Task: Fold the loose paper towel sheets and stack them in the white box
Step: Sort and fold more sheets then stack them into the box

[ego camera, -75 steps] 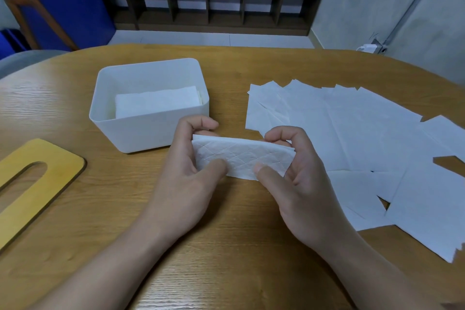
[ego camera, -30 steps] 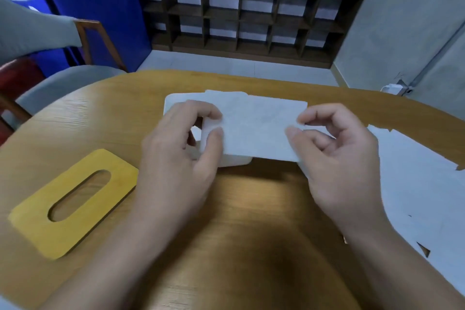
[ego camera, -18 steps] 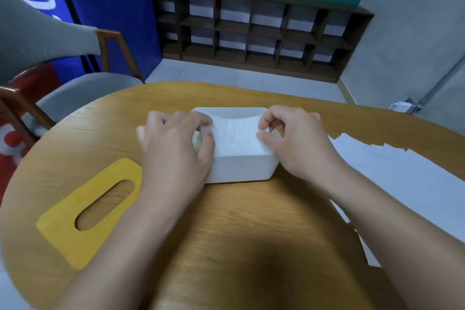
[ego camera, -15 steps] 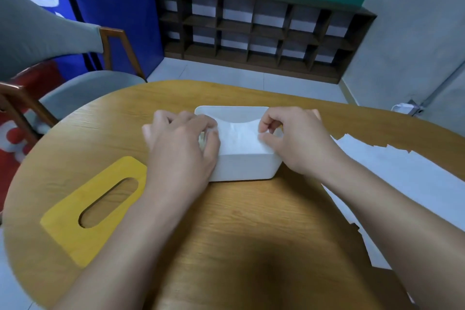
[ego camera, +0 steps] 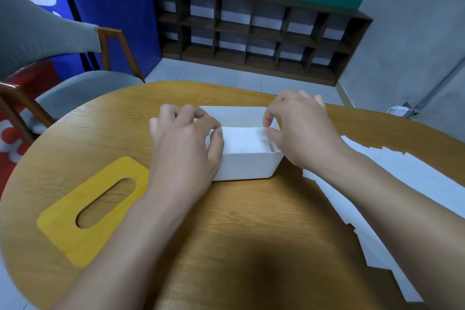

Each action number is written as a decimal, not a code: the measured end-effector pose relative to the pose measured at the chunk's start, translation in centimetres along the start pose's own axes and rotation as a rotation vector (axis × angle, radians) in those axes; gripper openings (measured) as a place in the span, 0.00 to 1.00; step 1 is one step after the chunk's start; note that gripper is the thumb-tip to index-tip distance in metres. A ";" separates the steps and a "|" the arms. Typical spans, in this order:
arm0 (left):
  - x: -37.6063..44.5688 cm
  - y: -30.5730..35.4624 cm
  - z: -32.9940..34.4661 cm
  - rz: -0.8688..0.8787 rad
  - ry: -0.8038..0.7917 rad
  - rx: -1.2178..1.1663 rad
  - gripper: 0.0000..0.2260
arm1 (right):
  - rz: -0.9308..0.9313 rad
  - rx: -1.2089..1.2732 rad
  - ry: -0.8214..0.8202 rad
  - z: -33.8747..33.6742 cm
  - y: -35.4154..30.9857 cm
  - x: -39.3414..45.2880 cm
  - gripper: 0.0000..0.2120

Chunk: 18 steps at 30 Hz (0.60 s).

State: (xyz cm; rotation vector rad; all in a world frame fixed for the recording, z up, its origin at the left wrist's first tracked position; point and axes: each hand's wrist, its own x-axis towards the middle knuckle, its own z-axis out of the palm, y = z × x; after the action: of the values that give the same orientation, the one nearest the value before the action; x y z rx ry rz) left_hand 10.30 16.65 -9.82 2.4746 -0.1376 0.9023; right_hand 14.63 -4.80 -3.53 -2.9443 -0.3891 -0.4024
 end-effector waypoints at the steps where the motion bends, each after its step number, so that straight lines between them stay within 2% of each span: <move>1: 0.0 0.4 -0.2 0.029 0.019 -0.016 0.07 | 0.017 0.052 0.016 -0.2 0.1 -0.2 0.01; 5: -0.6 2.5 0.0 0.138 0.031 -0.084 0.06 | 0.042 0.207 0.067 -1.1 0.7 -1.9 0.04; 9: -2.1 5.6 0.9 0.195 -0.037 -0.249 0.09 | 0.062 0.347 0.080 -2.0 1.4 -5.3 0.05; 15: -5.5 10.0 3.4 0.236 -0.329 -0.395 0.13 | 0.244 0.463 0.074 -0.3 5.0 -13.0 0.05; 18: -6.6 11.1 4.8 0.252 -0.455 -0.353 0.14 | 0.328 0.332 0.051 1.5 7.9 -15.9 0.15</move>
State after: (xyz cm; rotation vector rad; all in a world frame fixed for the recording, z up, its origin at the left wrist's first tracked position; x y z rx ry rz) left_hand 5.08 4.15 -12.48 2.3100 -0.7124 0.3481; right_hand 2.41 -15.80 -10.31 -2.6014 0.0354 -0.3312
